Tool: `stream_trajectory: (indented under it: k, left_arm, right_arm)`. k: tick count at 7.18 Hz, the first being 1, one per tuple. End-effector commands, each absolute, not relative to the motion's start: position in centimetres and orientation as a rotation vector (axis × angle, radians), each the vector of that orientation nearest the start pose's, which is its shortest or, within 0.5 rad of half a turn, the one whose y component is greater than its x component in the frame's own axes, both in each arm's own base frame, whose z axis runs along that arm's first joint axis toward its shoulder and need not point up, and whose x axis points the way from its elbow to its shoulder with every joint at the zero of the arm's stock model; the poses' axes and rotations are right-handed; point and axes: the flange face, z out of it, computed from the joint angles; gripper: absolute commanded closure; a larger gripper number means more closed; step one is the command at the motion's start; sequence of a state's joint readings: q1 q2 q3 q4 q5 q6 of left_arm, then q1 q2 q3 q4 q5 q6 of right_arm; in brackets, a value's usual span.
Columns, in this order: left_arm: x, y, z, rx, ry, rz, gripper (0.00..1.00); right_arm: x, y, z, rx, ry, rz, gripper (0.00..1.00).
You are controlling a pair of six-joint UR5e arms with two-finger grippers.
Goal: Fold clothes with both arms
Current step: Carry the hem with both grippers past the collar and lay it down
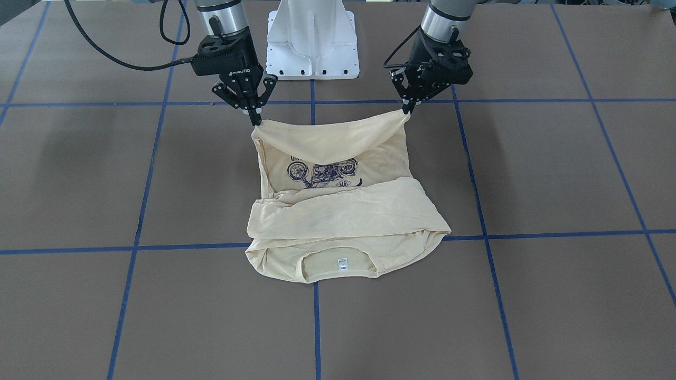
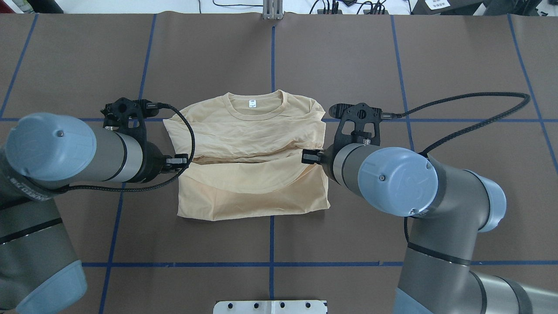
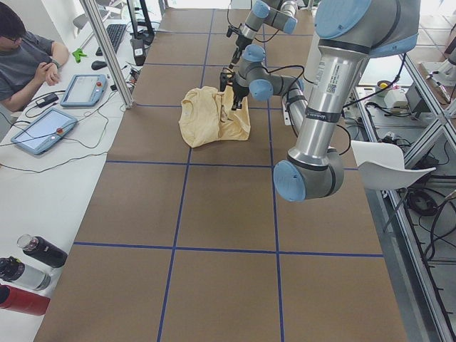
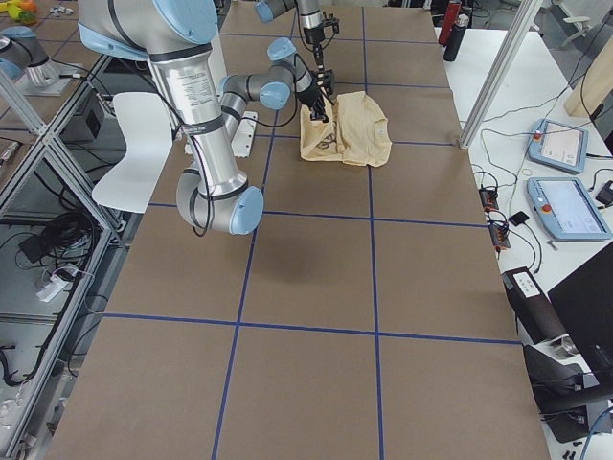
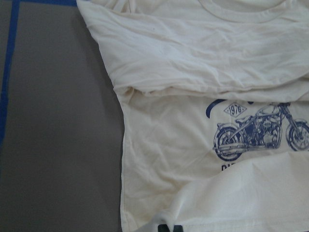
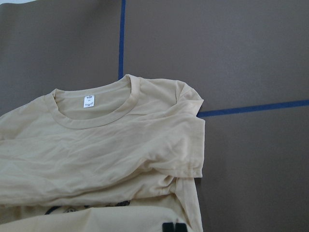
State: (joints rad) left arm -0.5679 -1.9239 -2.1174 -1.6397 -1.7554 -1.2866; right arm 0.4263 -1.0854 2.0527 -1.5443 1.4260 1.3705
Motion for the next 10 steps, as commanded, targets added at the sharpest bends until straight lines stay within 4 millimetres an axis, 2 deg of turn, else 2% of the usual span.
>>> stream_trajectory:
  k: [1, 3, 4, 5, 6, 8, 9, 10]
  left_arm:
    - [37.0, -43.8, 21.4, 0.333, 0.925, -0.179, 1.0]
    - [38.3, -49.0, 20.7, 0.357, 0.886, -0.201, 1.0]
    - [38.8, -51.0, 21.2, 0.364, 0.855, -0.192, 1.0]
    - [39.7, -52.9, 23.1, 0.392, 0.837, -0.21, 1.0]
    - [41.5, -55.2, 25.7, 0.416, 0.811, -0.226, 1.0]
    - [45.8, -59.3, 30.2, 0.39, 0.726, -0.246, 1.0]
    - [46.6, -59.8, 32.2, 0.389, 0.721, -0.235, 1.0]
    - [46.1, -60.1, 32.7, 0.432, 0.698, -0.138, 1.0]
  right_arm:
    - [-45.0, -42.2, 18.0, 0.47, -0.855, 0.332, 1.0]
    - [-46.2, -46.8, 16.7, 0.471, -0.826, 0.353, 1.0]
    - [-47.2, -49.6, 16.5, 0.463, -0.795, 0.353, 1.0]
    - [-49.1, -52.0, 16.4, 0.452, -0.757, 0.362, 1.0]
    - [-50.3, -53.9, 17.0, 0.434, -0.731, 0.369, 1.0]
    - [-53.7, -56.9, 22.5, 0.439, -0.729, 0.36, 1.0]
    - [-53.7, -57.2, 23.2, 0.442, -0.72, 0.348, 1.0]
    - [-53.1, -57.6, 23.7, 0.437, -0.715, 0.338, 1.0]
